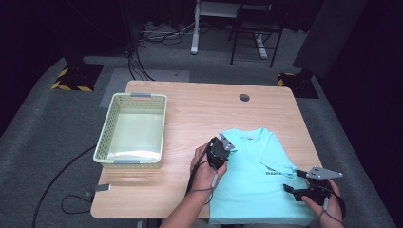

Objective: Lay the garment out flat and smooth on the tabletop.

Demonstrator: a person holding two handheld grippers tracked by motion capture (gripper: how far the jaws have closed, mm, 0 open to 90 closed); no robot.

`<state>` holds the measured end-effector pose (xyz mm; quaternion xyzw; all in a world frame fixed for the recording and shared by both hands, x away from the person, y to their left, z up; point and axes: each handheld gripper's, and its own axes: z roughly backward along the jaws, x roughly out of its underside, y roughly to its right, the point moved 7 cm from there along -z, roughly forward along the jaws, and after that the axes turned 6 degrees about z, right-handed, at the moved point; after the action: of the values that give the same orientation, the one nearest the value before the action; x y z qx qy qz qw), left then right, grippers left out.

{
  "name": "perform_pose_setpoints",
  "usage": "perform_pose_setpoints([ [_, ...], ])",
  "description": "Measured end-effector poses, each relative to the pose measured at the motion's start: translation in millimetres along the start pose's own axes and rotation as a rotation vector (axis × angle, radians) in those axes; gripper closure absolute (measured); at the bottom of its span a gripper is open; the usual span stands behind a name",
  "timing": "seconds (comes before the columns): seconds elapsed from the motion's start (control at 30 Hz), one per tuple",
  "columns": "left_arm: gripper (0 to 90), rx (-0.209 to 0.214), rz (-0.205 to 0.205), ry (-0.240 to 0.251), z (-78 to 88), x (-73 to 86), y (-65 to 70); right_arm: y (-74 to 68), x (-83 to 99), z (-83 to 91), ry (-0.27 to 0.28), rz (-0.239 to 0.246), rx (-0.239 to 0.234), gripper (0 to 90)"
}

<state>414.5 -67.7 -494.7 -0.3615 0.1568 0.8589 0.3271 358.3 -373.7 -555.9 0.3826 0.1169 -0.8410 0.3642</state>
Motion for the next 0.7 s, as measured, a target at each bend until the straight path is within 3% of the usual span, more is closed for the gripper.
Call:
perform_pose_setpoints([
  [0.1, 87.1, -0.014, 0.033, 0.011, 7.6, 5.2, -10.5, 0.1, 0.0, 0.0, 0.001, 0.001, -0.003, 13.4],
  [0.3, 87.1, -0.073, 0.055, 0.008, 21.9, 16.2, -28.2, 0.1, 0.5, 1.1, 0.006, -0.001, -0.004, 15.3],
  [0.47, 85.9, -0.106, 0.101, 0.0, 28.9, 32.8, -41.7, 1.1, -0.5, 2.0, -0.012, -0.007, -0.006, 18.5],
  [0.6, 75.5, -0.147, 0.153, 0.011, 38.4, 49.2, -53.6, -0.8, -4.1, 6.4, -0.052, -0.022, -0.031, 29.6],
  [0.7, 63.7, -0.145, 0.192, 0.029, 45.8, 55.0, -59.0, -3.9, -10.1, 7.5, -0.044, -0.023, -0.054, 32.4],
])
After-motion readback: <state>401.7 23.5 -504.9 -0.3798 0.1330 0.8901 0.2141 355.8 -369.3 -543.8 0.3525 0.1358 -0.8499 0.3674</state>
